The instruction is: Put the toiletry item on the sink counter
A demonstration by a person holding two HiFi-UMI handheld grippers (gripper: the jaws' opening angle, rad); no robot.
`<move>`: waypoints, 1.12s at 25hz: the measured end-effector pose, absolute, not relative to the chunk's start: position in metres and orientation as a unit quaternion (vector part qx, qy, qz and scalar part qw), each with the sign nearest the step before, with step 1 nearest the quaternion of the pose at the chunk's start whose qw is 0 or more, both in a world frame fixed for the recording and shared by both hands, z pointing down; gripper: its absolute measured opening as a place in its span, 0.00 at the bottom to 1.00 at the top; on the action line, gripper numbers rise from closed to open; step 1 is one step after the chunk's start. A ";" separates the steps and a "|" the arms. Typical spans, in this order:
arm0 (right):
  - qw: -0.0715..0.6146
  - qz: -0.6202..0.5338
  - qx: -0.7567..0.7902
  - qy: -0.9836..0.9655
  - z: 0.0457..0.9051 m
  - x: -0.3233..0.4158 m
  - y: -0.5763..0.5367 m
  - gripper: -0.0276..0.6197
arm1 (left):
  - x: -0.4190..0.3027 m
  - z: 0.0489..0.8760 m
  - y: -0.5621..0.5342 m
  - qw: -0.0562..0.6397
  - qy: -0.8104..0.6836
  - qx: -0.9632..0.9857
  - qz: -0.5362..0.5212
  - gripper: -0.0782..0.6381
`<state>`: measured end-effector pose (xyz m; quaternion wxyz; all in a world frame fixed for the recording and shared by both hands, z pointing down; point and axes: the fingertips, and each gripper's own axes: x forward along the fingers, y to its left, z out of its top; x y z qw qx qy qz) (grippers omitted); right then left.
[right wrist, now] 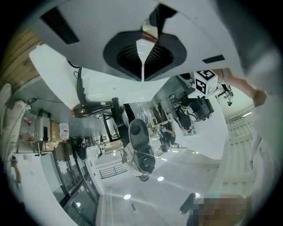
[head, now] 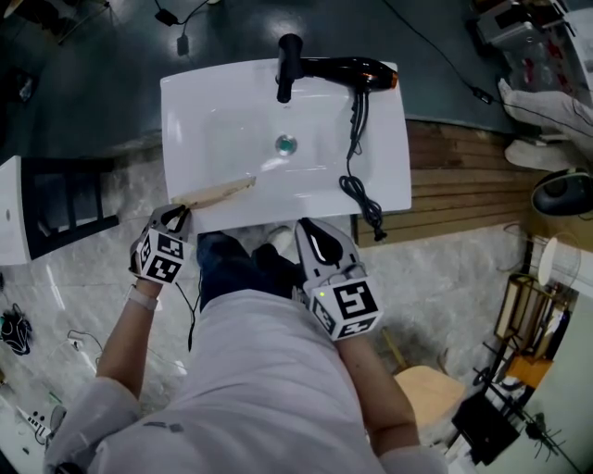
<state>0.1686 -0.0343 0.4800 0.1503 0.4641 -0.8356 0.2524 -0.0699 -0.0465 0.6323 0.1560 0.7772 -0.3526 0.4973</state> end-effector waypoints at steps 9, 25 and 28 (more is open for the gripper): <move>0.149 0.249 0.461 -0.839 0.480 0.162 -0.036 0.09 | -0.063 0.620 -0.035 0.158 -0.316 0.808 0.473 0.14; 0.152 0.244 0.461 -0.840 0.479 0.155 -0.031 0.09 | -0.060 0.623 -0.018 0.161 -0.300 0.817 0.465 0.16; 0.150 0.242 0.459 -0.842 0.477 0.154 -0.031 0.09 | -0.061 0.620 -0.016 0.173 -0.303 0.818 0.458 0.23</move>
